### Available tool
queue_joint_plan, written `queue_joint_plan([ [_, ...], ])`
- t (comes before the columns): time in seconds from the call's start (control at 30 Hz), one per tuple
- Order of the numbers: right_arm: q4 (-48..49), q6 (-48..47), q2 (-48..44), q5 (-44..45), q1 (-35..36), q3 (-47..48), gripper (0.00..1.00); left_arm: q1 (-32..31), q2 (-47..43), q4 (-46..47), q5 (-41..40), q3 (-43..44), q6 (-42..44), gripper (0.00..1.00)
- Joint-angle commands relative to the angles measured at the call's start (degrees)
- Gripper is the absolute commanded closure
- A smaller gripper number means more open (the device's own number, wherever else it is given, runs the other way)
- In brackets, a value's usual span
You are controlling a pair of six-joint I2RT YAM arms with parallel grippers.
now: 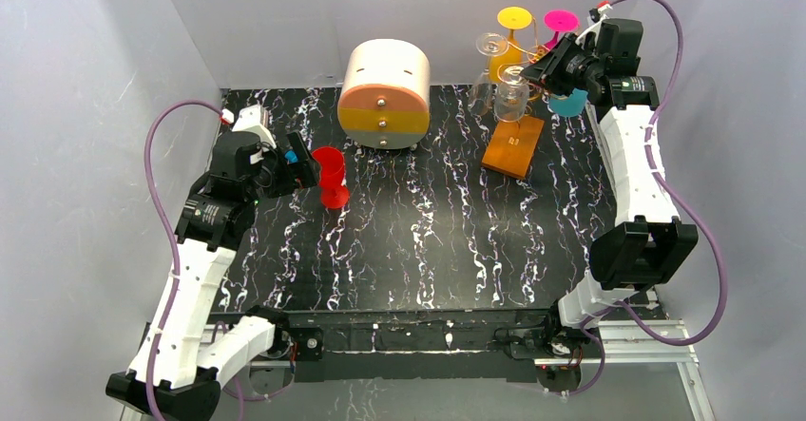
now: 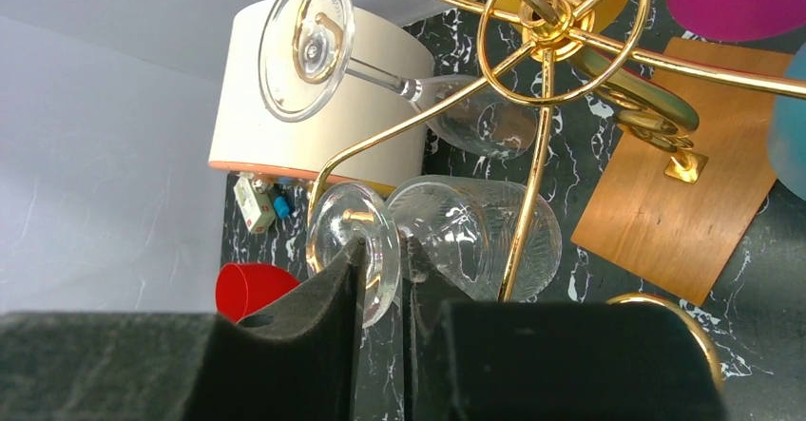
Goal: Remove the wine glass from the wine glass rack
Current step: Pick up the wine glass from the wine rack.
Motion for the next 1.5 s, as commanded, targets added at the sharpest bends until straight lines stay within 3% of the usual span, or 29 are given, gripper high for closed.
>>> queue_joint_plan([
  [0.0, 0.5, 1.0, -1.9, -3.0, 0.1, 2.5, 0.99, 0.3, -0.9, -1.2, 0.5, 1.4, 0.1, 0.02],
  [1.07, 3.3, 5.5, -0.4, -9.7, 0.1, 1.7, 0.99, 0.3, -0.1, 0.2, 1.9, 1.5, -0.2, 0.02],
  [1.47, 0.5, 2.2, 0.6, -10.1, 0.1, 1.8, 0.99, 0.3, 0.0, 0.3, 1.5, 1.3, -0.3, 0.02],
])
